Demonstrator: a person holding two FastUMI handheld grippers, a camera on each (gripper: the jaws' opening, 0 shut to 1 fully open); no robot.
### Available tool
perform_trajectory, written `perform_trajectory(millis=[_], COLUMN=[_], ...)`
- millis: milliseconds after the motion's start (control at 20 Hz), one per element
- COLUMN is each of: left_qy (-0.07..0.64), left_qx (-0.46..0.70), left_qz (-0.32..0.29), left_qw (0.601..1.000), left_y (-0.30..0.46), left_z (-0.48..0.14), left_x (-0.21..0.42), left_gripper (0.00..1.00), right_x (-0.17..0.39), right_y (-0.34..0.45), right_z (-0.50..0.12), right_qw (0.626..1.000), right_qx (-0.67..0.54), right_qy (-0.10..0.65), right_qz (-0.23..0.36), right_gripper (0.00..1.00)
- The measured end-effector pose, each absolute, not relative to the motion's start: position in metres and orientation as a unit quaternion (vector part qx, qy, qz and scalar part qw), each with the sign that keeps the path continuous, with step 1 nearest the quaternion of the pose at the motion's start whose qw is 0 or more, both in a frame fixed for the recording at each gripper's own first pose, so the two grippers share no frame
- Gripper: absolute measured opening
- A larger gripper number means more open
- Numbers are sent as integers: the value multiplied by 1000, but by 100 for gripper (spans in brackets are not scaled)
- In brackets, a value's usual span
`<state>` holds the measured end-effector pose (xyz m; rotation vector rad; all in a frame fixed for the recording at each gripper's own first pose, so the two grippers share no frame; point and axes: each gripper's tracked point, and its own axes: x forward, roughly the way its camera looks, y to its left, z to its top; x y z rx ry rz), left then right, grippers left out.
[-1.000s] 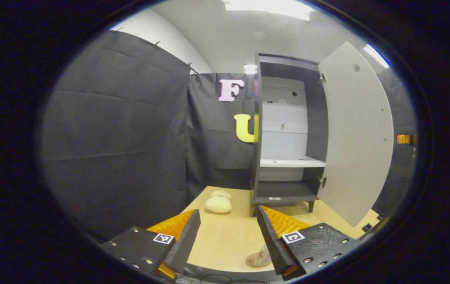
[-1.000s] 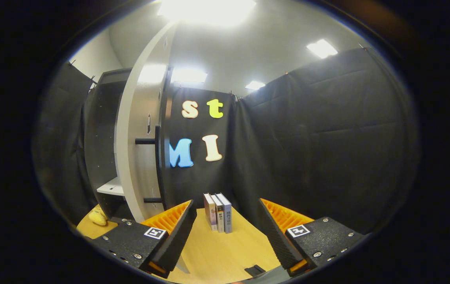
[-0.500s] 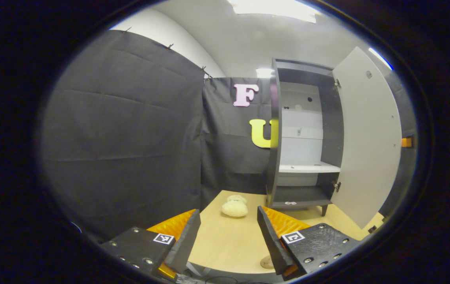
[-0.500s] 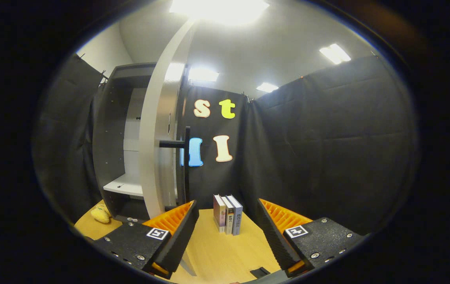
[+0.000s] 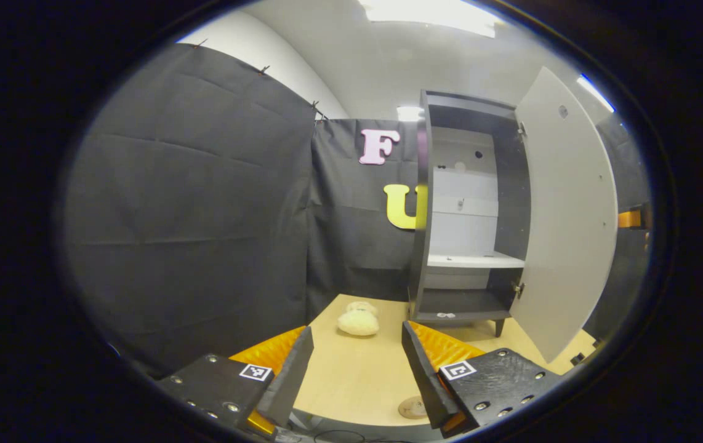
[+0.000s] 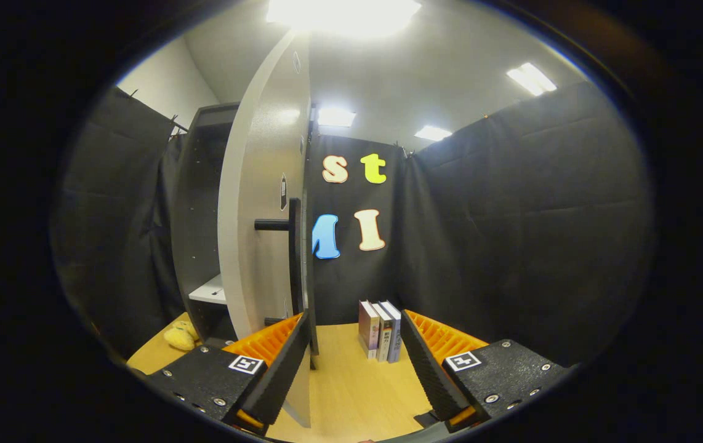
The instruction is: Open the cabinet door with the right hand, grasp the bottle in the cabinet with the left hand and place it on the coaster, then close the cabinet door with the right hand.
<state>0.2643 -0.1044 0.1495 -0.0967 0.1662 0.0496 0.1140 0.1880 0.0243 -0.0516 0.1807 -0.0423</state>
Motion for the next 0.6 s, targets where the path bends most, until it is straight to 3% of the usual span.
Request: perform_trajectory(millis=[100,150,250,450,550,600], left_qy=[82,82,81,80,78,76], left_qx=[-48,-46,-43,-48,-51,-53], left_qz=[25,25,28,30,34,35], left_qw=[995,995,995,995,995,995], left_y=[-104,-104,-104,-104,-102,-102], left_z=[150,149,150,149,150,151], left_x=[265,265,265,265,263,262], left_gripper=[83,89,83,83,89,83], right_x=[112,111,110,111,112,113], right_y=[202,208,219,241,251,257], right_z=[25,25,23,22,22,22], right_qw=[996,996,995,995,995,994], right_qx=[-22,-20,-13,-6,-6,-6], right_qy=[91,92,94,94,95,95], right_qz=[-7,0,12,32,43,48], right_gripper=[92,92,92,92,92,92])
